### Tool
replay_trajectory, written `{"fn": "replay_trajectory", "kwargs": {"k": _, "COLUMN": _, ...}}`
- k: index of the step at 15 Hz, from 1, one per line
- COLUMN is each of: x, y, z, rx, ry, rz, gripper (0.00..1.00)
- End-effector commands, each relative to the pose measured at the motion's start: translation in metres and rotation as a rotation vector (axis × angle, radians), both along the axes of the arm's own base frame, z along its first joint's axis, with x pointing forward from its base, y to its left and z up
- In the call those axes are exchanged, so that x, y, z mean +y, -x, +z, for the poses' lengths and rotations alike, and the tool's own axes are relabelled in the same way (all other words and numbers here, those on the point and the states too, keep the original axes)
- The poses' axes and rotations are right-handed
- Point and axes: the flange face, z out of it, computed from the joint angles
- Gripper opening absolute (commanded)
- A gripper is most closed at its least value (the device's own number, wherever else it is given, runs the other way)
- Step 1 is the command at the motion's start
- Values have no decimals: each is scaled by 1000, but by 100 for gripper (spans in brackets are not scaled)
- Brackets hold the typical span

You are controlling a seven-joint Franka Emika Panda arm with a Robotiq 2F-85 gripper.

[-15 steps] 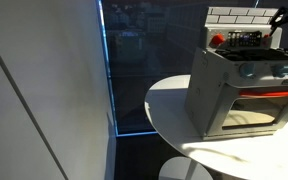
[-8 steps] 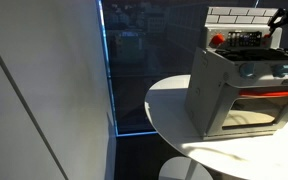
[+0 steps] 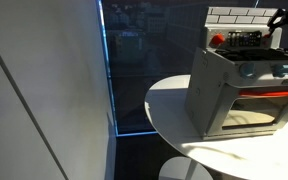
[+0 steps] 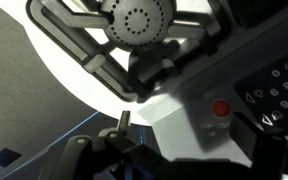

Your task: Press the top switch on the stove

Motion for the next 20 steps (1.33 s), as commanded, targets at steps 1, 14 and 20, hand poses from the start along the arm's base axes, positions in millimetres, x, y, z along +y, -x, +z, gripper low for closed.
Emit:
{"fn": "replay_trajectory", "kwargs": {"k": 1, "x": -3, "y": -9, "z": 7, "rx": 2, "ry": -10, "rz": -22, "gripper": 100}}
{"fn": "replay_trajectory", "kwargs": {"k": 14, "x": -9, "y": -16, "z": 7, "rx": -3, "ry": -2, "rz": -26, "gripper": 100}}
{"fn": "replay_trajectory", "kwargs": {"k": 20, "x": -13, "y": -20, "z": 6, "rx": -9, "ry": 1, "rz": -26, "gripper": 100}}
